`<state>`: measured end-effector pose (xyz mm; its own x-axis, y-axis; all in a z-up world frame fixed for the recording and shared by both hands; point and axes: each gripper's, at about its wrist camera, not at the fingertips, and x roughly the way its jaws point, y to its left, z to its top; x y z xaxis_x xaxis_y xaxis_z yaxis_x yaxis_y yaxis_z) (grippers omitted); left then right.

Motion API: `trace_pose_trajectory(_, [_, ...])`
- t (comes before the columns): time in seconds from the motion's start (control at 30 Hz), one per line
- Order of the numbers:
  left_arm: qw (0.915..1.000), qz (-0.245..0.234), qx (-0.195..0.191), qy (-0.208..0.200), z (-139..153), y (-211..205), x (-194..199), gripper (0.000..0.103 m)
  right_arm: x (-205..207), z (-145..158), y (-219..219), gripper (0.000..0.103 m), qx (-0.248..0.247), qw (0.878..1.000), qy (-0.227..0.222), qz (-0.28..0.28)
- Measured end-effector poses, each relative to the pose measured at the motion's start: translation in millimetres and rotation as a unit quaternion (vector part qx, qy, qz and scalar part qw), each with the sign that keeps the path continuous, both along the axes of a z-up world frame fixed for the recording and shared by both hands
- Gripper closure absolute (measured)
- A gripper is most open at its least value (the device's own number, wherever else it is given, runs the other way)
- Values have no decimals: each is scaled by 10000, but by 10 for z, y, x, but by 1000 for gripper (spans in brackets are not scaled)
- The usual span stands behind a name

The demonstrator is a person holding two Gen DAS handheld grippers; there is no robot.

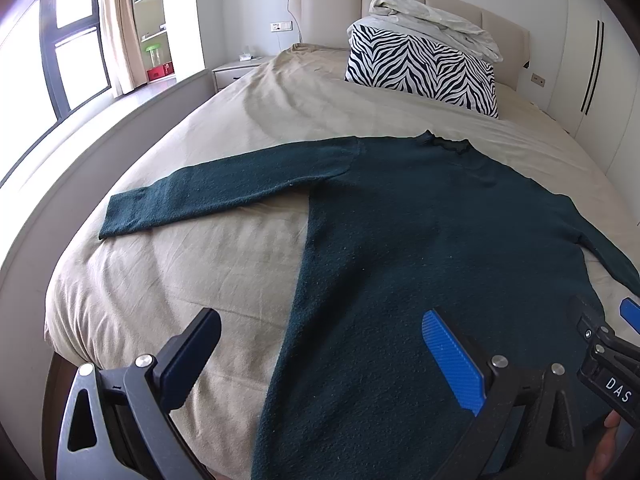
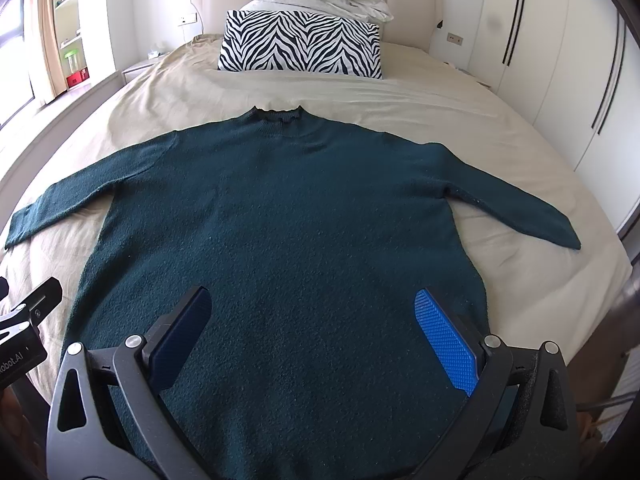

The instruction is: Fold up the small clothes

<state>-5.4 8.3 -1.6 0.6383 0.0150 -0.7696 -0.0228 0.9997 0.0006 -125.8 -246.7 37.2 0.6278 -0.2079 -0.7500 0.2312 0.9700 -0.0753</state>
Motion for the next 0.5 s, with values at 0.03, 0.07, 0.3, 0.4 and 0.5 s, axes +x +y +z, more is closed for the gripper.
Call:
trace_pose_trajectory(0.03, [10000, 9, 2, 4, -4, 2, 1, 0, -6, -2, 4, 0, 0, 10000, 1, 5])
trace_pose_trajectory(0.07, [10000, 11, 0, 9, -9, 5, 3, 0, -11, -4, 8, 0, -2, 10000, 3, 8])
trace_pose_trajectory(0.3, [10000, 25, -10, 17, -28, 16, 2, 0, 22, -22, 15, 0, 3, 10000, 42, 12])
trace_pose_trajectory(0.4, [10000, 39, -14, 20, -35, 26, -2, 0, 33, -6, 19, 0, -8, 10000, 51, 25])
trace_pose_trajectory(0.5, [10000, 39, 1, 29, -37, 21, -6, 0, 31, -4, 19, 0, -2, 10000, 50, 33])
